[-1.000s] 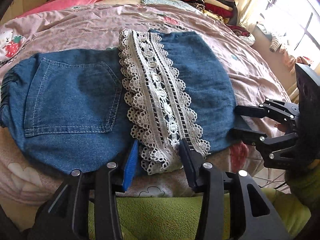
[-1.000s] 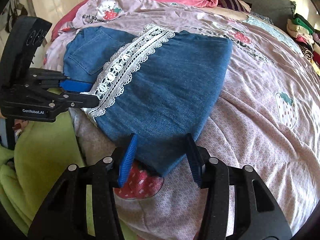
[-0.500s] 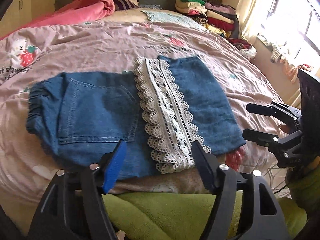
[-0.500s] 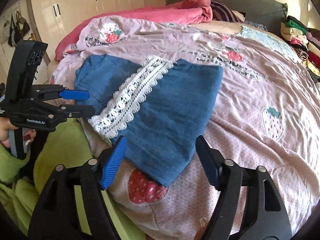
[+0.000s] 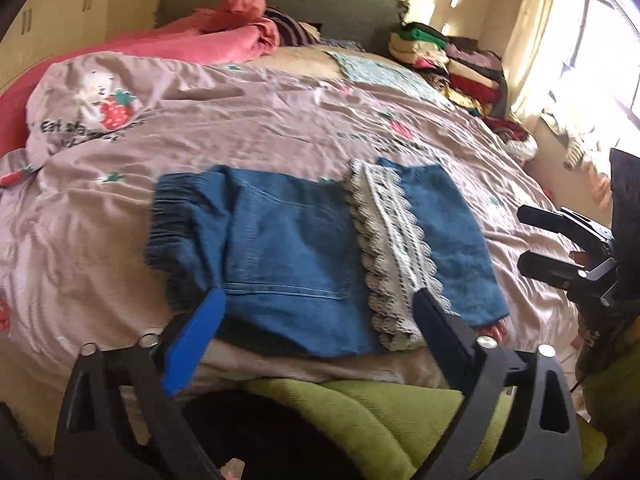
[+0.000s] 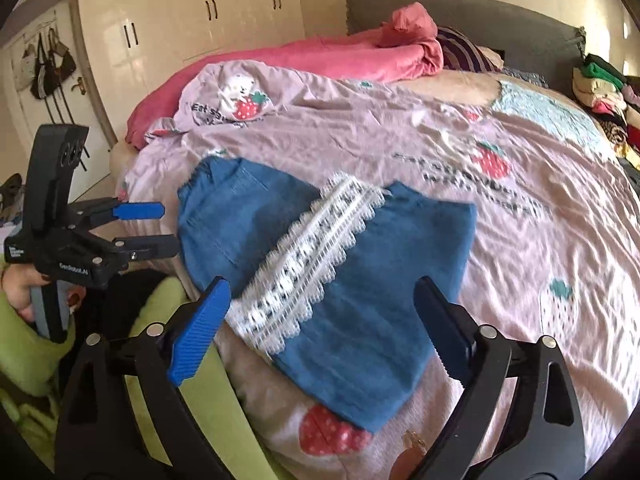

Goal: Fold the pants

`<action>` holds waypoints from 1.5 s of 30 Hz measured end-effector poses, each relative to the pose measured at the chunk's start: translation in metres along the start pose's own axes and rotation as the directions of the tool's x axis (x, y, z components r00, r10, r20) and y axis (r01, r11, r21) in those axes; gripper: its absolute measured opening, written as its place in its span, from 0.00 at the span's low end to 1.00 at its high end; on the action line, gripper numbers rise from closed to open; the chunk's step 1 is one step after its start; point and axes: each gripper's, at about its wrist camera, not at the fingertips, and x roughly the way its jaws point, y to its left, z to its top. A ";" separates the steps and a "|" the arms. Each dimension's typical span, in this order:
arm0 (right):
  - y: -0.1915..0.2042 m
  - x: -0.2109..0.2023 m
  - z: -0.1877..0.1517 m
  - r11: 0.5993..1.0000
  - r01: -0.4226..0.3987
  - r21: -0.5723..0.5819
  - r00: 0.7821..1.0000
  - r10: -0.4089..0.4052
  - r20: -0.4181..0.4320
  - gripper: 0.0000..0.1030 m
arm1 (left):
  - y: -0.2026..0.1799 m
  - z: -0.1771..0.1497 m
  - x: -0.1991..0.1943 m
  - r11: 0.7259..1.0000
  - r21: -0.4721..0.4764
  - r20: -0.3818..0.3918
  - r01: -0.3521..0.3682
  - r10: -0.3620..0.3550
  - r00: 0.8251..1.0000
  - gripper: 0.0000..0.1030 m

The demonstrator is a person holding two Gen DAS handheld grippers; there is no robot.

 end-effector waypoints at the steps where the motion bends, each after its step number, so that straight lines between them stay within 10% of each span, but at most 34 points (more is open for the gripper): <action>1: 0.002 0.002 0.004 1.000 -0.006 -0.005 1.000 0.006 0.002 0.86 | 0.005 0.000 -0.001 1.000 -0.008 0.003 -0.001 0.001 1.000 0.95; 21: 0.058 0.077 0.081 0.980 -0.112 -0.163 0.993 0.103 -0.066 0.86 | 0.092 -0.021 0.002 0.968 -0.251 0.019 0.022 -0.018 1.000 0.93; 30: 0.080 0.137 0.109 0.951 -0.224 -0.215 0.966 0.188 -0.176 0.86 | 0.087 -0.026 0.024 0.945 -0.302 0.018 0.123 -0.123 0.992 0.36; 45: 0.129 0.232 0.123 0.893 -0.373 -0.251 0.885 0.261 -0.387 0.86 | 0.097 -0.032 0.053 0.922 -0.357 -0.028 0.146 -0.167 0.986 0.35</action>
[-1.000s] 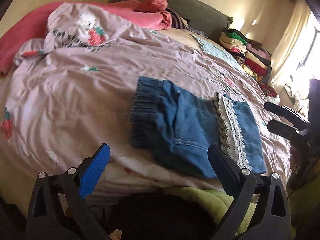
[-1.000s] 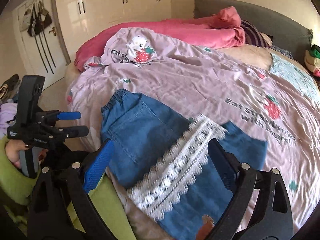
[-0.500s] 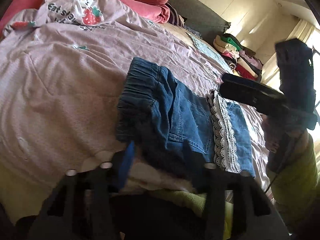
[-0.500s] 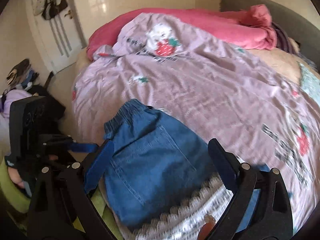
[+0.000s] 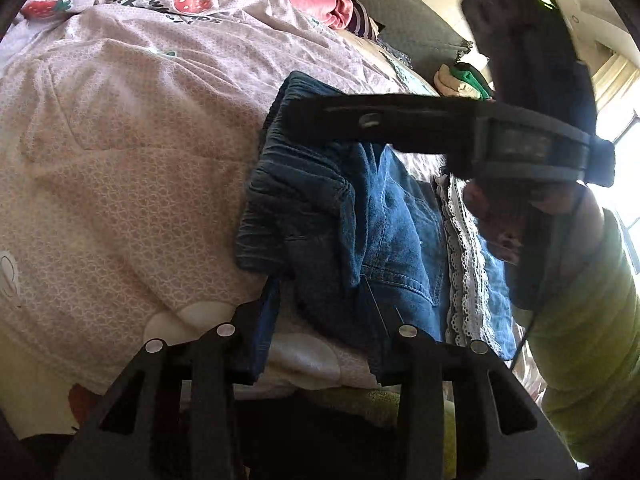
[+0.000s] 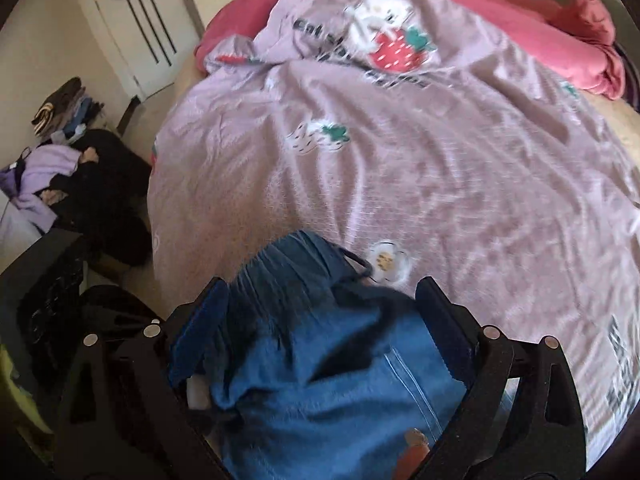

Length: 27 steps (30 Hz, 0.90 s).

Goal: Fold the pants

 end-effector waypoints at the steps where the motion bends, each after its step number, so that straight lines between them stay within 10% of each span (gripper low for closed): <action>1: 0.000 0.006 0.001 1.000 -0.010 -0.004 1.000 0.010 -0.015 0.85 | 0.000 0.000 0.001 1.000 -0.003 -0.003 0.004 -0.004 1.000 0.35; 10: -0.011 0.001 -0.012 0.992 -0.128 0.012 0.991 0.128 0.032 0.32 | 0.007 0.002 -0.002 0.999 -0.028 0.011 0.037 -0.036 0.999 0.49; 12: -0.017 -0.016 -0.017 0.985 -0.171 0.032 0.982 0.168 0.082 0.30 | 0.004 0.002 -0.006 0.999 -0.023 0.018 0.025 -0.024 1.000 0.52; 14: -0.023 -0.040 -0.024 0.972 -0.228 0.050 0.965 0.219 0.146 0.30 | -0.003 0.001 -0.009 0.999 -0.022 0.026 0.030 -0.029 0.999 0.78; 20: -0.035 -0.101 -0.054 0.963 -0.263 0.062 0.930 0.236 0.281 0.30 | -0.033 0.004 -0.008 0.998 0.019 0.035 0.060 -0.060 0.998 0.79; 27: -0.059 -0.152 -0.095 0.958 -0.266 0.107 0.902 0.209 0.377 0.30 | -0.079 0.003 0.019 0.963 0.008 -0.052 0.270 -0.269 0.962 0.77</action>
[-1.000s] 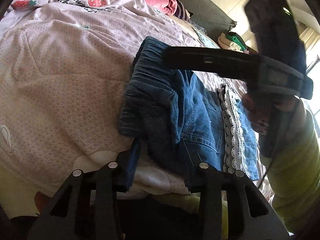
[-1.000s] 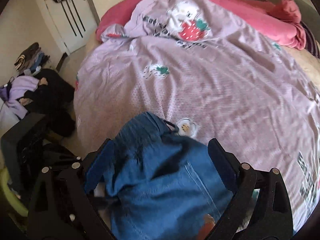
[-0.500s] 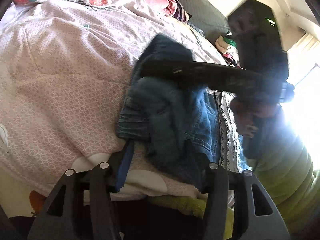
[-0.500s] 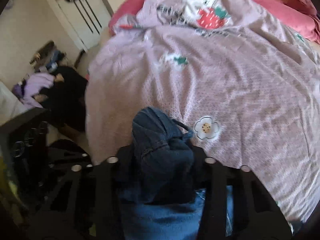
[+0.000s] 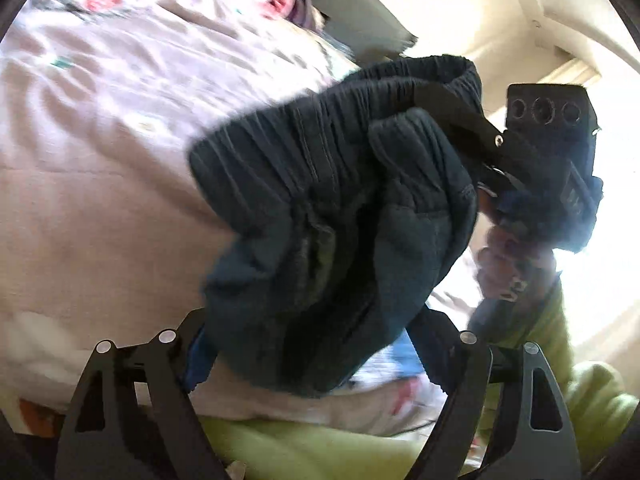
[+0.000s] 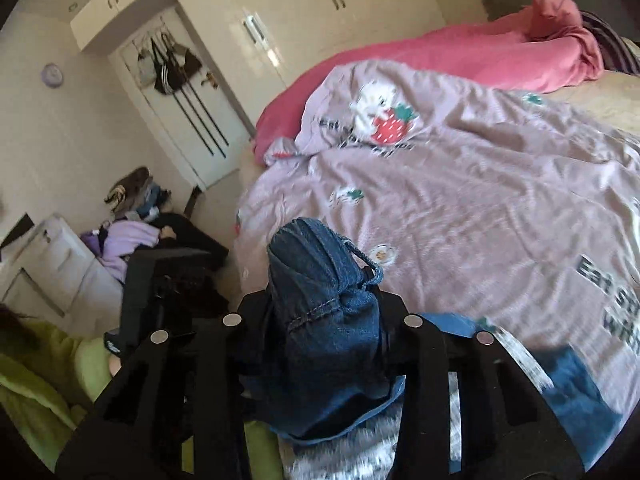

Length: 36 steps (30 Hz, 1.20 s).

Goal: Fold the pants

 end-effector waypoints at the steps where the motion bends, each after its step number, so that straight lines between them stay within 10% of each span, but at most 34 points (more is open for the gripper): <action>1: -0.002 -0.005 -0.002 1.000 0.007 0.003 1.000 -0.007 0.008 0.30 | -0.009 -0.001 0.005 1.000 0.006 -0.010 0.023 -0.023 1.000 0.77; 9: -0.034 -0.067 -0.034 0.974 0.167 0.155 0.973 -0.188 0.136 0.62 | -0.075 -0.015 0.023 0.981 0.186 -0.042 0.047 -0.040 0.998 0.77; 26: -0.076 -0.083 -0.141 0.804 0.480 0.351 0.870 -0.489 -0.069 0.65 | -0.102 -0.053 0.076 0.896 0.435 -0.170 -0.085 0.175 0.970 0.83; 36: -0.050 -0.108 -0.133 0.818 0.481 0.316 0.857 -0.514 0.026 0.69 | -0.115 -0.052 0.043 0.886 0.438 -0.080 -0.151 0.206 0.975 0.89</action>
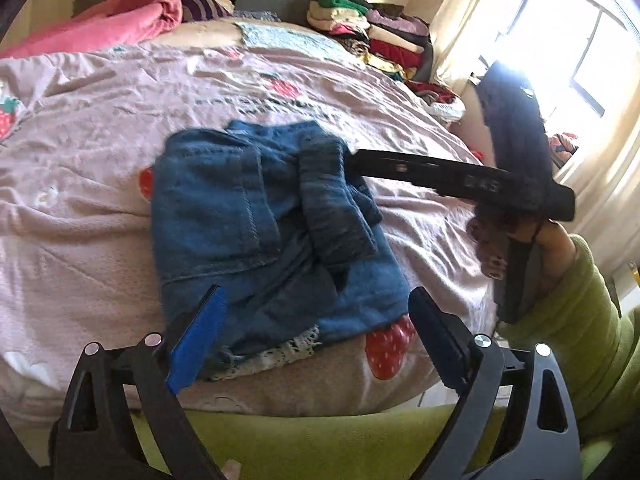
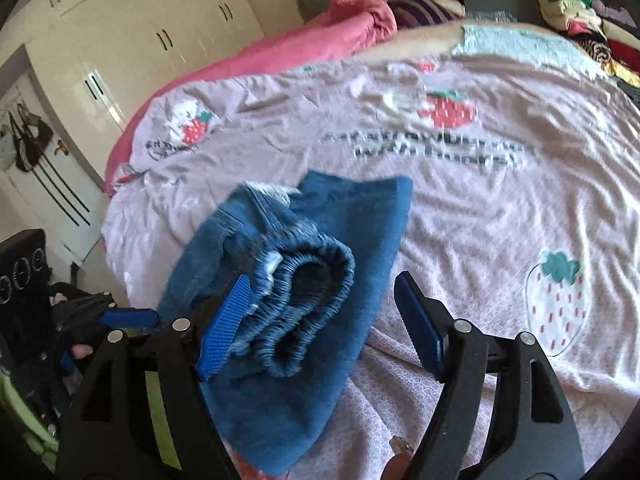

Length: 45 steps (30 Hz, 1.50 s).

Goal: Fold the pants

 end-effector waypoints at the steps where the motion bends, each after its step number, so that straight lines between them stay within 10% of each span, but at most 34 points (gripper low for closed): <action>1: 0.001 -0.005 0.000 1.000 0.001 -0.002 1.000 -0.001 0.013 0.71 | 0.001 0.001 -0.003 1.000 -0.004 0.008 -0.014 0.014 1.000 0.89; 27: 0.042 -0.070 -0.019 0.981 0.097 -0.169 0.989 -0.077 0.125 0.89 | 0.019 0.007 -0.035 0.991 -0.058 0.072 -0.117 0.122 0.990 0.96; 39: 0.095 -0.067 -0.044 0.909 0.060 -0.412 0.994 -0.016 0.109 0.89 | 0.067 0.010 -0.059 0.969 -0.174 0.134 -0.174 0.198 0.971 0.95; 42: 0.112 -0.054 -0.053 0.874 0.024 -0.485 0.997 0.013 0.073 0.86 | 0.075 0.013 -0.059 0.967 -0.196 0.149 -0.162 0.192 0.970 0.90; 45: 0.129 -0.036 -0.061 0.834 -0.027 -0.551 0.999 0.039 0.009 0.75 | 0.077 0.018 -0.053 0.972 -0.193 0.145 -0.134 0.163 0.976 0.64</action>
